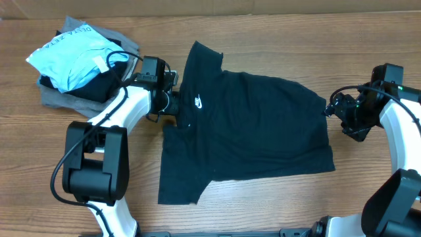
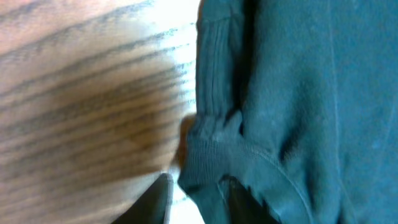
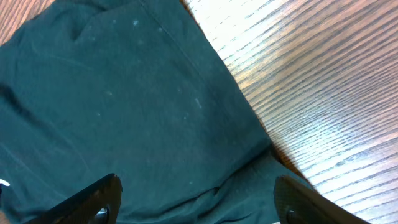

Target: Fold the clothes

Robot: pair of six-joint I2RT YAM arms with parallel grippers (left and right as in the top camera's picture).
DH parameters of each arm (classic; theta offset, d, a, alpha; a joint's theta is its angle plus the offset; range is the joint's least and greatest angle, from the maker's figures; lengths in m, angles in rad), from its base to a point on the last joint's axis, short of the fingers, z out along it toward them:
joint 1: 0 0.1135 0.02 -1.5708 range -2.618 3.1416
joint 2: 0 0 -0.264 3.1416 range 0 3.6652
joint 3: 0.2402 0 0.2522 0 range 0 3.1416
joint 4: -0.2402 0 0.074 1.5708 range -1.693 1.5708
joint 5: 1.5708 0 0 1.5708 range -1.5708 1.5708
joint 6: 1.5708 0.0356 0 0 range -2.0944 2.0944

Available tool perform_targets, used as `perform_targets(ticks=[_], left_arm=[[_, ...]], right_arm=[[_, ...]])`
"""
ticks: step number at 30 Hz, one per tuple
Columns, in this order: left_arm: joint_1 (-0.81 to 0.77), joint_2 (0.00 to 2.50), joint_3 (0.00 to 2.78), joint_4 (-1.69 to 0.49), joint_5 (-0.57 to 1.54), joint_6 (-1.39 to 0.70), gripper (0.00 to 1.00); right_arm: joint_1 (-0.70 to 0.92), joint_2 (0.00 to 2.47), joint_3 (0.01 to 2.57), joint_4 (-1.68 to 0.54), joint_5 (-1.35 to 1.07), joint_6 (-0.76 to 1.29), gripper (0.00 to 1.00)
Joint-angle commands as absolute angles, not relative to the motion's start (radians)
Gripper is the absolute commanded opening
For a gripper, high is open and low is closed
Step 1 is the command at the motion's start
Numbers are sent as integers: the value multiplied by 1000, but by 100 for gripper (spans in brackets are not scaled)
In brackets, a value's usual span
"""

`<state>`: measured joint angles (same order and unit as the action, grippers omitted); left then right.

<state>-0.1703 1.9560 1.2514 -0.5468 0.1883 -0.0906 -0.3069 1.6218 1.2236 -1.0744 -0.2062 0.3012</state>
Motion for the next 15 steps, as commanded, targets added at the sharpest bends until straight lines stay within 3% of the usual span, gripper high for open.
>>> perform_targets(ticks=[1,9,15], left_arm=[[-166,2002,1250,-523,179,-76,4],[-40,1994,1378,-678,-7,-243,4],[59,1994,1540,-787,70,-235,4]], right_arm=[[-311,1599,1222,-1072,-211,287,81],[-311,1599,1222,-1027,-212,287,81],[-308,1601,1179,-850,-212,287,81]])
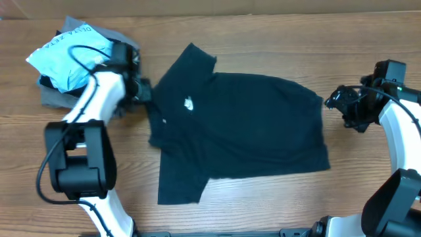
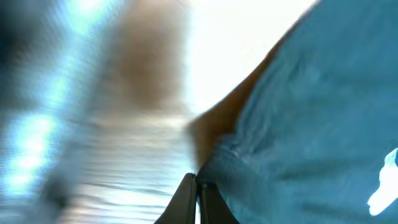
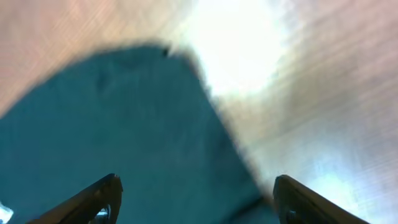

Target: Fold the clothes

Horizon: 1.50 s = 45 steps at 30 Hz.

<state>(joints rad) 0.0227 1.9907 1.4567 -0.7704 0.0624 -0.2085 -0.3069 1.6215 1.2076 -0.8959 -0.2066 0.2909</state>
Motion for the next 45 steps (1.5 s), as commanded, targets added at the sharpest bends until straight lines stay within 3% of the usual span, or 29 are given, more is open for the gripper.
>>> perform_targets(ticks=[1,4,6,12,21,24,25,26,31,33,35,37,42,45], left_arm=[[65,1994,1554,-790,105,-217,4],[68,1994,1580,-797,212,-179,42],[62,1994,1587,-807,263,-175,53],[59,1993,1621,-879,387,-125,42],[41,1900,1753,-1097,416,12,38],[22,1824,1759,-1111,396,20,38],[16,1800,1759,-1111,384,20,39],[4,1752,1759,-1114,366,21,39],[-10,1671,1759,-1179,355,23,44],[-10,1659,1759,-1226,355,23,44],[-10,1658,1759,-1277,355,22,44],[-10,1658,1759,-1321,355,21,41],[-10,1658,1759,-1404,346,15,40],[-10,1649,1759,-1467,273,-34,31]], right_arm=[[-308,1603,1165,-815,-212,287,81],[-308,1618,1121,-714,-212,287,79],[-308,1649,1078,-620,-244,272,75],[-296,1752,1037,-496,-513,200,65],[-180,1905,1037,-356,-461,208,60],[-151,1937,1037,-318,-375,208,44],[-150,1937,1037,-313,-346,208,31],[-159,1933,1043,-303,-273,213,10],[-257,1910,1107,-345,-182,226,4],[-308,1899,1136,-378,-176,239,9],[-359,1884,1167,-435,-212,238,43],[-392,1866,1188,-491,-245,235,57],[-441,1785,1212,-665,-313,236,62],[-443,1732,1212,-796,-319,239,62]])
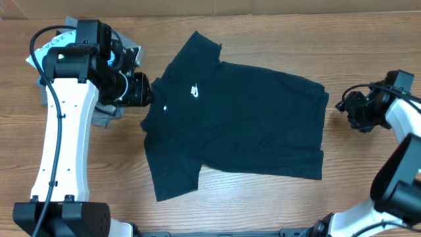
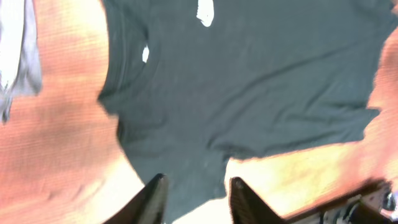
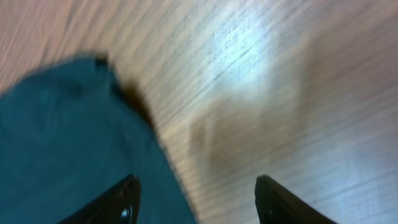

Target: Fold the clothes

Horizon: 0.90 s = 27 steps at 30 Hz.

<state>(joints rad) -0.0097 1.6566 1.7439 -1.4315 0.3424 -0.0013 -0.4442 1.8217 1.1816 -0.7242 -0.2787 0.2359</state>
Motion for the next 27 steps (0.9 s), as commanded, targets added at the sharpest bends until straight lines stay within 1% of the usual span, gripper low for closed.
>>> perform_targets(ticks=[1,4,5,8,10,11,12,13,16,19,22,23,25,27], left_arm=[[-10,1640,1759,-1483,254,-41,28],[-10,1586,1759,-1523,194,-77,28],[-8,1554,1759,-1534,189,-87,29],[-7,1462,1758,-1549,150,-125,38],[-7,1402,1753,-1559,99,-162,46],[-7,1373,1747,-1564,86,-170,49],[-7,1352,1737,-1567,79,-174,50],[-7,1337,1726,-1570,74,-183,51],[-7,1308,1661,-1572,67,-233,52],[-7,1307,1559,-1559,67,-274,51],[-6,1307,1430,-1507,67,-307,43],[-4,1307,1386,-1482,68,-325,42],[4,1307,1320,-1431,72,-347,42],[11,1307,1256,-1374,82,-361,47]], right_arm=[[-443,1715,1212,-841,-318,238,62],[-446,1664,1212,-969,-315,235,62],[-449,1637,1212,-1013,-315,235,62],[-453,1577,1212,-1120,-316,236,62],[-453,1538,1208,-1200,-316,247,62],[-453,1521,1199,-1226,-315,259,61],[-453,1510,1188,-1236,-316,263,58],[-453,1501,1170,-1235,-312,267,51],[-453,1500,1097,-1211,-286,331,34],[-454,1500,1004,-1196,-286,345,34],[-454,1500,906,-1159,-294,345,34],[-454,1500,872,-1143,-295,347,34],[-454,1500,810,-1106,-306,353,34],[-454,1500,759,-1064,-316,355,35]])
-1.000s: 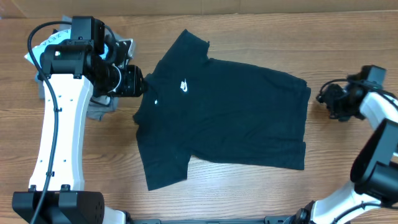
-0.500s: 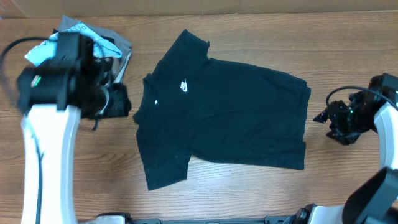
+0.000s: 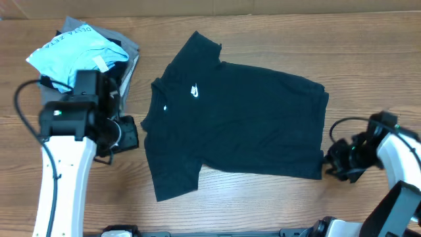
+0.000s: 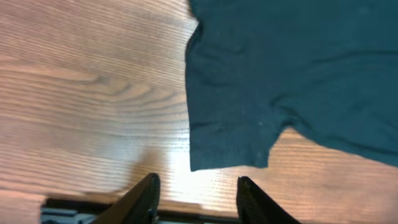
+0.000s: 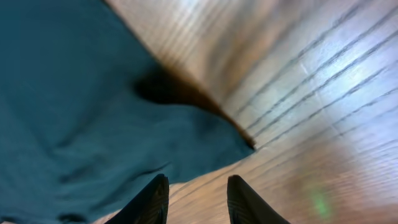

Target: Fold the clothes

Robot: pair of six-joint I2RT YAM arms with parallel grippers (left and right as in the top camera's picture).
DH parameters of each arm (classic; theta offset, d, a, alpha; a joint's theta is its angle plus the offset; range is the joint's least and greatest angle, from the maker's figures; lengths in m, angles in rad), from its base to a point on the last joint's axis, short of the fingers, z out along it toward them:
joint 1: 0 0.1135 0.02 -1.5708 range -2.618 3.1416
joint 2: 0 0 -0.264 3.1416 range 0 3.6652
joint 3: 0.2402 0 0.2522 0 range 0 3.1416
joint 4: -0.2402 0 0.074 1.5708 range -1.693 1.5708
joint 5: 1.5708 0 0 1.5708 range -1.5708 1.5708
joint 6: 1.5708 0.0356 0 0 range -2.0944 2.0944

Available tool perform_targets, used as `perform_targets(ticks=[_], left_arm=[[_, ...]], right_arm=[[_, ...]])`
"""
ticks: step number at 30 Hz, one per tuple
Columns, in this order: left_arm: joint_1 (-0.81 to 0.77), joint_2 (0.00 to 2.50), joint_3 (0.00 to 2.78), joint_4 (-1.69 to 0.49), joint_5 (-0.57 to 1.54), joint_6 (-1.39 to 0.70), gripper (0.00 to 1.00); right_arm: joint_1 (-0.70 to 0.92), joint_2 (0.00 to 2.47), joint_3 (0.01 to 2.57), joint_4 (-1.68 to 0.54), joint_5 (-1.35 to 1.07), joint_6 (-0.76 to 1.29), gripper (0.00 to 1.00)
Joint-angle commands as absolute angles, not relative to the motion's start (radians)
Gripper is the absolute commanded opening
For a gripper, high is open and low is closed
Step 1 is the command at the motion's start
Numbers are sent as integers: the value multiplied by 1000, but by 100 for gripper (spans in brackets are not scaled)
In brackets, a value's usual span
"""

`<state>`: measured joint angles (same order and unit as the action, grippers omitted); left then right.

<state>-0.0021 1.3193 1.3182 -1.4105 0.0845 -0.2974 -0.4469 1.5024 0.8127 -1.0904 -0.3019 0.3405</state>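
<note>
A black T-shirt (image 3: pixel 243 125) with a small white logo lies spread flat mid-table, collar to the left, hem to the right. My left gripper (image 3: pixel 130 133) hangs open over bare wood just left of the near sleeve (image 4: pixel 249 99), its fingers (image 4: pixel 143 198) holding nothing. Open too, my right gripper (image 3: pixel 331 164) sits at the shirt's near right hem corner (image 5: pixel 205 134). Its fingertips (image 5: pixel 152 198) are just off the cloth edge, over the wood.
A pile of other clothes, topped by a light blue garment (image 3: pixel 75 52) over grey and black pieces, sits at the far left corner. The wooden table (image 3: pixel 237 204) shows bare boards in front of the shirt and to its right.
My left gripper has gone from beside the collar to a spot nearer the front, left of the near sleeve. The right gripper has shifted from the far right hem corner to the near one. The shirt lies unchanged.
First my left gripper had its fingers around the shirt's collar, the shirt lying further right. Then it was shut on the collar and the shirt sat further left. Later it was open above the flattened shirt. The right gripper stayed open by the hem throughout.
</note>
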Motion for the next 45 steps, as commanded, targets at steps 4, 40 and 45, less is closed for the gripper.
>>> perform_targets(ticks=[4,40,45], left_arm=[[15,1307,1158,-1291,111,-369,51],[10,1438,567,-799,340,-549,43],[10,1472,565,-783,351,-515,5]], right_arm=[[-454,1500,701,-993,-315,368,38],[-447,1331,886,-1163,-316,280,4],[-447,1331,886,-1151,-316,281,4]])
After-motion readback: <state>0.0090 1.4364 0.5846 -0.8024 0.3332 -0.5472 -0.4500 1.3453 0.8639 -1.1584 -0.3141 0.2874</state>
